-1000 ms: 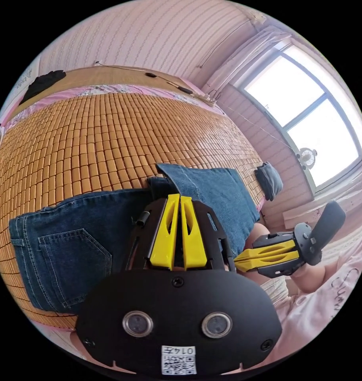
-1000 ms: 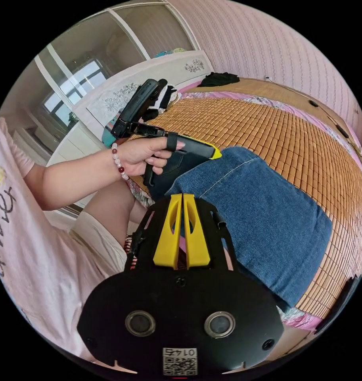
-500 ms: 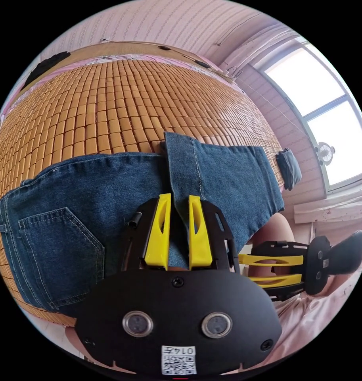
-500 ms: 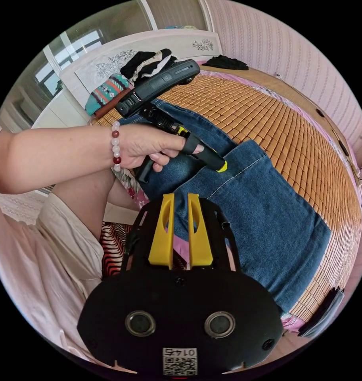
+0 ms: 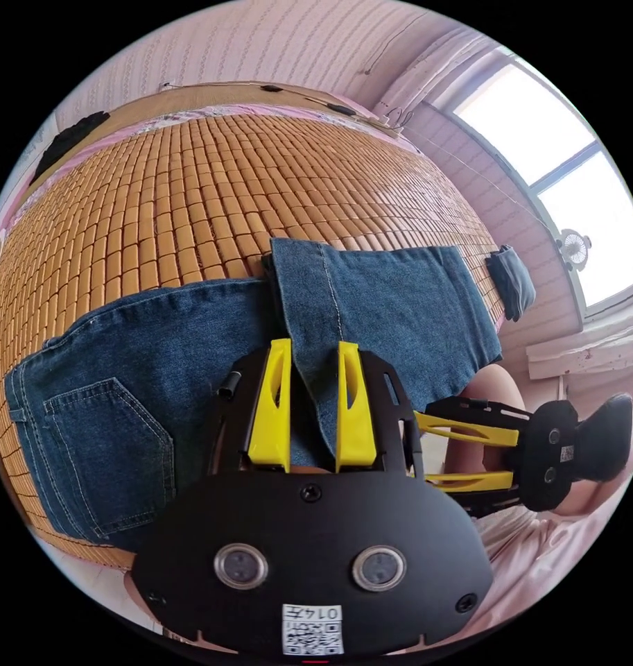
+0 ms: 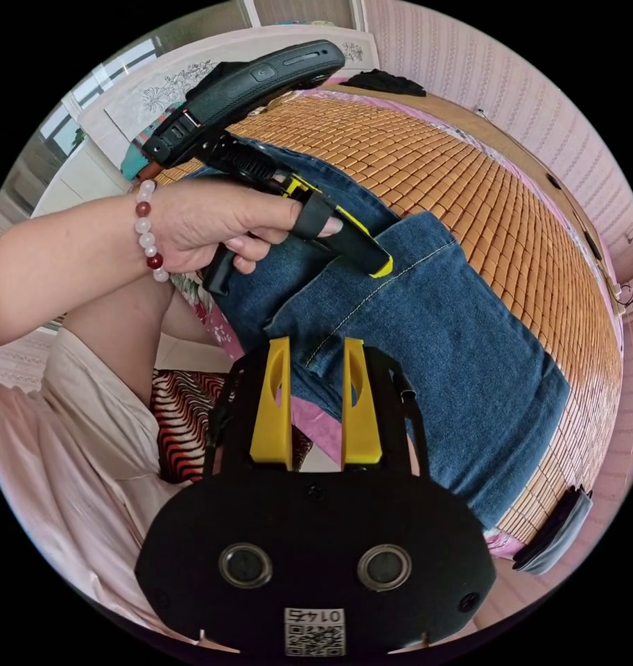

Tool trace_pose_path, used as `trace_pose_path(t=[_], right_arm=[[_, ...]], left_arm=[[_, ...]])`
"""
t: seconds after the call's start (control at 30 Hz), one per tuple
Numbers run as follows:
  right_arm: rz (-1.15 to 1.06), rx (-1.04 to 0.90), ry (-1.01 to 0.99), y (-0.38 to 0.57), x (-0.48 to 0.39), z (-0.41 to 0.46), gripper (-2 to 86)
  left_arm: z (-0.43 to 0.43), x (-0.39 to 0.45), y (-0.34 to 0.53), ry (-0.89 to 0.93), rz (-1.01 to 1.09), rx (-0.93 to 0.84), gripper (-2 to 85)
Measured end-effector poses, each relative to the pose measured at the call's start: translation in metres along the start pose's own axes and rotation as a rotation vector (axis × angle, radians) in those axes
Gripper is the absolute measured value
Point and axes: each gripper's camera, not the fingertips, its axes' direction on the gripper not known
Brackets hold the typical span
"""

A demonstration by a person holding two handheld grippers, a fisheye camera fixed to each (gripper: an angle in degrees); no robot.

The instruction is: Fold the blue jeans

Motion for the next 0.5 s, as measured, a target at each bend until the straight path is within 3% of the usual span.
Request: trace_pose_path(t=[0.27, 0.5], right_arm=[[-0.051, -0.023, -0.02, -0.011, 0.0, 0.01, 11.2], [-0.085, -0.038, -0.034, -0.009, 0.018, 0.01, 7.8]], left_arm=[[-0.019, -0.006, 0.015, 0.066, -0.111, 0.018, 8.3], [-0.038, 0.008, 0.023, 0.062, -0.044, 0.007, 3.3]])
